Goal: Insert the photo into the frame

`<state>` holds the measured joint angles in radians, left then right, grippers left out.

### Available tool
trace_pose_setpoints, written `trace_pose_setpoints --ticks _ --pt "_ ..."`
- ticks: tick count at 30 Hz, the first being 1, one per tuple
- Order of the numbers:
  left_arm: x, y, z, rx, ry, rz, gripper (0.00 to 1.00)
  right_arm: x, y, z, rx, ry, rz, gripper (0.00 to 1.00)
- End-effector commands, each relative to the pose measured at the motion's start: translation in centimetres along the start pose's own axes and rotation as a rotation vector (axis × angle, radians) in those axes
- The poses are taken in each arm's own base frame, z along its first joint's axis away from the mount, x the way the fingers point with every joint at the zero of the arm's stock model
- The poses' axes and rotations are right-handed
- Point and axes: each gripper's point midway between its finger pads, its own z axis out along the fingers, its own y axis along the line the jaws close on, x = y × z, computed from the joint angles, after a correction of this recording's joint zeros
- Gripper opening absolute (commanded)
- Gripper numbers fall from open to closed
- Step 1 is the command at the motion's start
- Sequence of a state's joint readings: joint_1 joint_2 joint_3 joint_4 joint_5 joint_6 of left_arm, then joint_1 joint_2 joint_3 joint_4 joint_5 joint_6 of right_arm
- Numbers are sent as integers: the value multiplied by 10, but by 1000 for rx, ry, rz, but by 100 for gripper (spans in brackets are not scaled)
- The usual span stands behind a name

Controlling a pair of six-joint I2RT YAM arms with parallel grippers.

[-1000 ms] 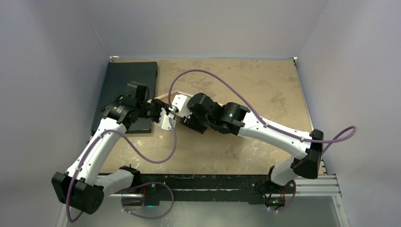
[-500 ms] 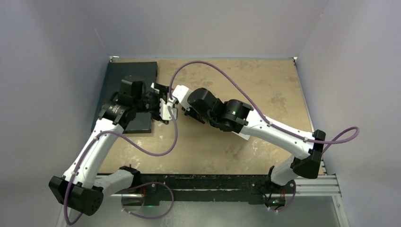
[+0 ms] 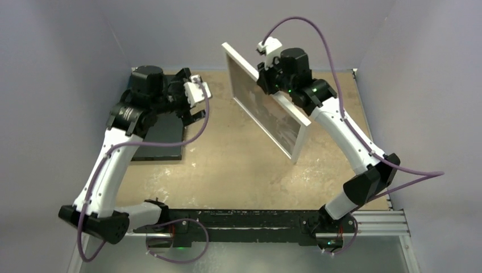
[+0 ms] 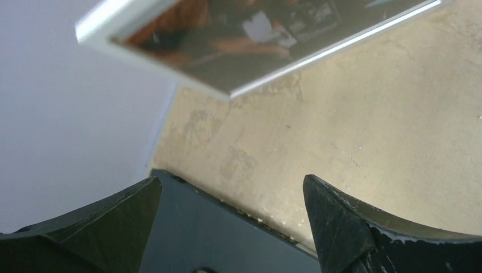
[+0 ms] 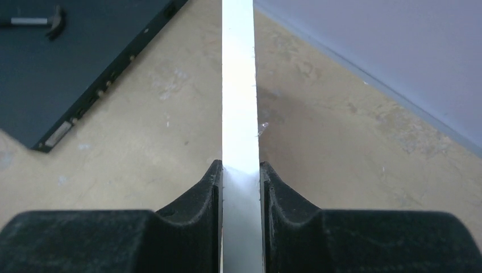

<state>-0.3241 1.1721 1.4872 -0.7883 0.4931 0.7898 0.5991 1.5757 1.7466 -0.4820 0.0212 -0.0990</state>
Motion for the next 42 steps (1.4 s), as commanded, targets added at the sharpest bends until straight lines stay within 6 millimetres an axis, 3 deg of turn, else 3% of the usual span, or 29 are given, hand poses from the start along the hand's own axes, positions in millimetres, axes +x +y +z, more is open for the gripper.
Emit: trace_pose_setpoints --ticks 1,7,12,17,24,31,37,42 --pt "47 -2 8 30 224 -247 94 30 -27 31 -64 39 190 9" --pt "69 8 18 4 261 -366 94 75 -99 48 35 120 363 7" --pt "77 14 23 -23 245 -421 92 93 -121 42 69 126 431 6" --pt "103 8 32 12 293 -506 89 132 -120 28 93 120 514 6" --pt "144 3 31 6 365 -631 89 173 -84 2 -16 -28 663 7" --pt "153 -7 27 -24 371 -640 90 215 -61 -3 -29 -42 771 8" --pt "169 -26 29 -21 402 -691 94 236 -67 0 42 -21 806 17" --pt "186 -34 30 -46 427 -698 96 251 -77 1 126 -30 819 31"
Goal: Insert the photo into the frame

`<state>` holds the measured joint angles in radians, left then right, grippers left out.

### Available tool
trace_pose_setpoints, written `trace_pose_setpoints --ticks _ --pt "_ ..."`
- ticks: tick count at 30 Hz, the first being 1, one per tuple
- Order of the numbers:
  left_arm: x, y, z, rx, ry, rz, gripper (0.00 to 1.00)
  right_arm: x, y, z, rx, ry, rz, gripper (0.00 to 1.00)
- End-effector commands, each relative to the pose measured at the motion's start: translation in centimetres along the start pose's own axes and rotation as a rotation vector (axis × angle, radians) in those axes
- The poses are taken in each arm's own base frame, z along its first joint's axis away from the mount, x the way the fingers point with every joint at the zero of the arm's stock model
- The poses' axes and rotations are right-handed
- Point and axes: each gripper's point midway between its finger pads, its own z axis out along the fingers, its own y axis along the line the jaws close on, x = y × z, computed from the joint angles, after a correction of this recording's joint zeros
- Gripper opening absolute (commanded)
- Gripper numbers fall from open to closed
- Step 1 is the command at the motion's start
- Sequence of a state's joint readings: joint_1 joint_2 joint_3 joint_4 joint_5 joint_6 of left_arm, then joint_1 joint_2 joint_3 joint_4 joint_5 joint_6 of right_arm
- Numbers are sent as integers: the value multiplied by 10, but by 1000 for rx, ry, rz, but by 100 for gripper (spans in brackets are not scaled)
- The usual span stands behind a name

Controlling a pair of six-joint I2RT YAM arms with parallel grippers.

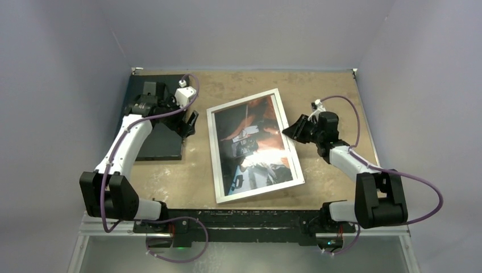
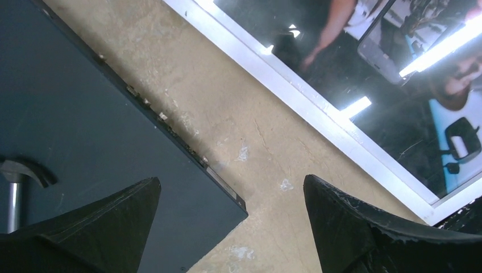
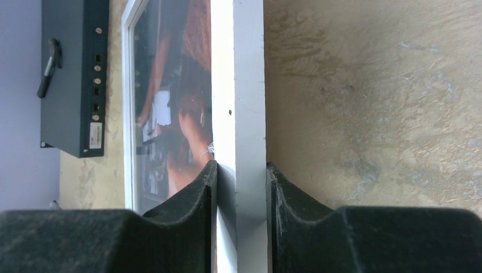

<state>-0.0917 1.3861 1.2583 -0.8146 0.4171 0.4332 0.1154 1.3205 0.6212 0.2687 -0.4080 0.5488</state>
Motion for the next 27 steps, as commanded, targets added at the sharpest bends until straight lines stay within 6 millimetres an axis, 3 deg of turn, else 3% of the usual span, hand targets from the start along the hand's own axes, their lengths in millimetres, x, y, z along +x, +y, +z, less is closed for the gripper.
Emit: trace_pose_setpoints --ticks 1,6,7,8,15,19,20,24,27 --pt "2 7 0 -56 -37 -17 96 -20 -15 0 70 -131 -74 33" --pt "4 7 1 -62 -47 -23 97 -9 -32 8 114 -117 -58 46" --pt "4 7 0 -64 -46 -27 97 -9 -33 8 117 -118 -57 81" --pt "3 7 0 -66 -49 -29 98 -9 -35 9 127 -117 -52 97" --pt "-5 11 0 -99 -90 -83 100 -25 -39 -2 221 -138 -40 99" --pt "-12 44 -2 -267 -167 -169 100 -66 -26 -32 264 -326 -60 99" --pt "-6 52 -1 -303 -189 -194 100 -78 -26 -41 290 -389 -65 99" --pt "8 88 -8 -448 -379 -248 100 -118 -47 -76 477 -619 -31 99" --pt "27 98 5 -489 -431 -244 100 -127 -71 -89 612 -702 -111 99"
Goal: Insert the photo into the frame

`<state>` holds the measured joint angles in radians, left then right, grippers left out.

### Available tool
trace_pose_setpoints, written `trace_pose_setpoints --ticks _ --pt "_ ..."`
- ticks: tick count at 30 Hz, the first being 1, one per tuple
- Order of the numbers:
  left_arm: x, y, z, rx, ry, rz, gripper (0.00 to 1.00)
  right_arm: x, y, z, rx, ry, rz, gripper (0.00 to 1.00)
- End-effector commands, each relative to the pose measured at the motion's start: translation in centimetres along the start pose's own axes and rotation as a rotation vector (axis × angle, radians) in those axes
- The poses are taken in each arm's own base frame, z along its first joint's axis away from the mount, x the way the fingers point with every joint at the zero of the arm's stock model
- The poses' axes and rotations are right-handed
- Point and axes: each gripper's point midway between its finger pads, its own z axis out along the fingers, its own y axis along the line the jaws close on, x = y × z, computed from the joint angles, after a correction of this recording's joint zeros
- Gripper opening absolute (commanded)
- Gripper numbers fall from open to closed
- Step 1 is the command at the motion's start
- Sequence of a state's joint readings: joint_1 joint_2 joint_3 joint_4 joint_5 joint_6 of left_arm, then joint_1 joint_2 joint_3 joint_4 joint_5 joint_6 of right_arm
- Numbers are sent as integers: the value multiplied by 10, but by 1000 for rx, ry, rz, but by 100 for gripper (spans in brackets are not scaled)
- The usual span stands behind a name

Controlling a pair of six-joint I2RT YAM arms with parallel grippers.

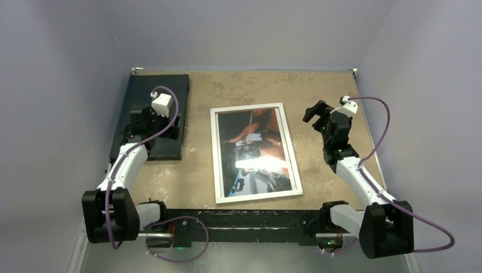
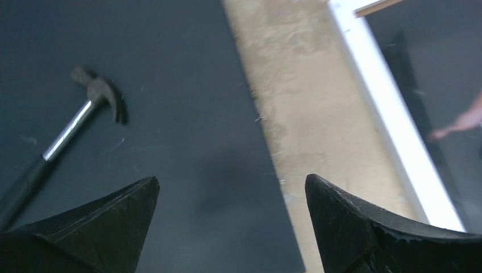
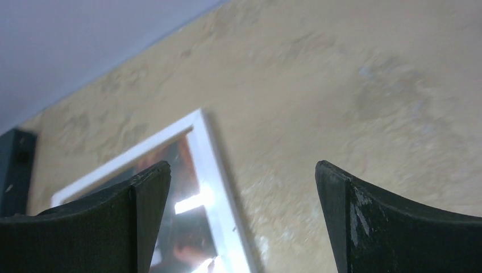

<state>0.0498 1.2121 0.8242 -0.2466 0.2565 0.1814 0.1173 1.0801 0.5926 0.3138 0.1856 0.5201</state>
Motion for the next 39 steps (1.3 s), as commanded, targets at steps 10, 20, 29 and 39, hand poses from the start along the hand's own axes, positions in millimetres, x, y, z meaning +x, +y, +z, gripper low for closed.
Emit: trace_pose_setpoints --ticks 10,20,29,39 --pt "-3 18 40 -43 -455 -132 100 -19 -79 -3 299 -329 -100 99" --pt "28 17 54 -74 -538 -110 100 -22 -80 -13 206 -522 -193 99" --pt "40 8 25 -165 -639 -69 100 -16 -52 -3 26 -593 -352 99" --pt "39 22 68 -269 -474 -111 100 -5 -62 32 98 -457 -355 99"
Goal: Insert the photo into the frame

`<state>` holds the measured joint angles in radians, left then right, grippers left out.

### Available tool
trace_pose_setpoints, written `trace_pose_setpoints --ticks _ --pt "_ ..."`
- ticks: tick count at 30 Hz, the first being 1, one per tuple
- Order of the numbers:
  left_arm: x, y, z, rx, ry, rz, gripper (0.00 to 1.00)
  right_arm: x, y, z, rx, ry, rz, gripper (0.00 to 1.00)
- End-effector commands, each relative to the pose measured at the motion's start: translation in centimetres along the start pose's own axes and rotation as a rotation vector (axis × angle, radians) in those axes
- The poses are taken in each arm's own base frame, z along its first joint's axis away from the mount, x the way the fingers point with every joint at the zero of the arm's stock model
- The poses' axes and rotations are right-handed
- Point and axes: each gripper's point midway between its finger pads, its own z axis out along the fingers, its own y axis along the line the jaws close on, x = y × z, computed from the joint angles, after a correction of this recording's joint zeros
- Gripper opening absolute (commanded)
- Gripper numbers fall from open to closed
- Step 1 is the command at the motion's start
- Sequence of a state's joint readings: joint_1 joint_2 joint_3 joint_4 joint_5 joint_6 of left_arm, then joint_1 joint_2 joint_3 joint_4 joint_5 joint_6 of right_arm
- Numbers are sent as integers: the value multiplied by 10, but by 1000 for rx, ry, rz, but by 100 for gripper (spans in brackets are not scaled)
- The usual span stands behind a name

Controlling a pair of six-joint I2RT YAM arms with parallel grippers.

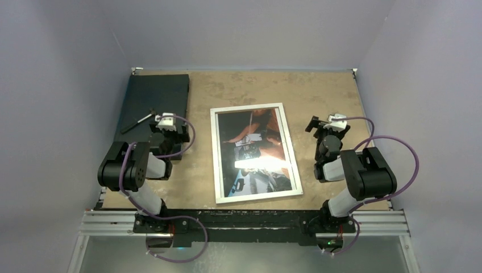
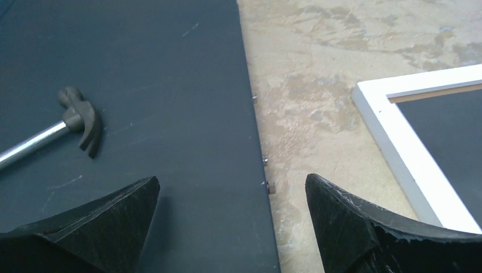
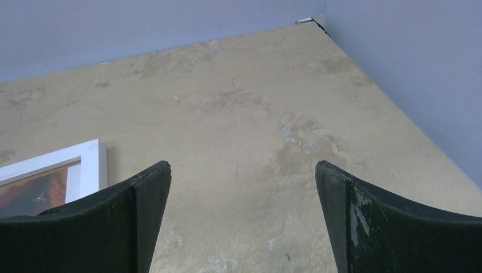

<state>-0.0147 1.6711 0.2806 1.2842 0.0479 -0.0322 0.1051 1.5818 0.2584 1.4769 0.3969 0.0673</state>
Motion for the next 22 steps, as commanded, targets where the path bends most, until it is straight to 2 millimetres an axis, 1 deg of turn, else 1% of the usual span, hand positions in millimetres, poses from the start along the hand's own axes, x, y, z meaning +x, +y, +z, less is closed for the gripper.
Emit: trace_pose_setpoints --ticks 1,8,18,22 --pt "3 10 -2 -65 17 13 100 -23 0 2 -5 -83 14 99" --pt "3 9 -2 -64 22 13 100 -27 -3 2 12 -106 15 99" --pt "6 10 0 -70 35 16 100 -28 -3 2 12 -107 16 99" --pt "4 10 -1 -69 24 15 100 -28 -3 2 12 -107 15 99"
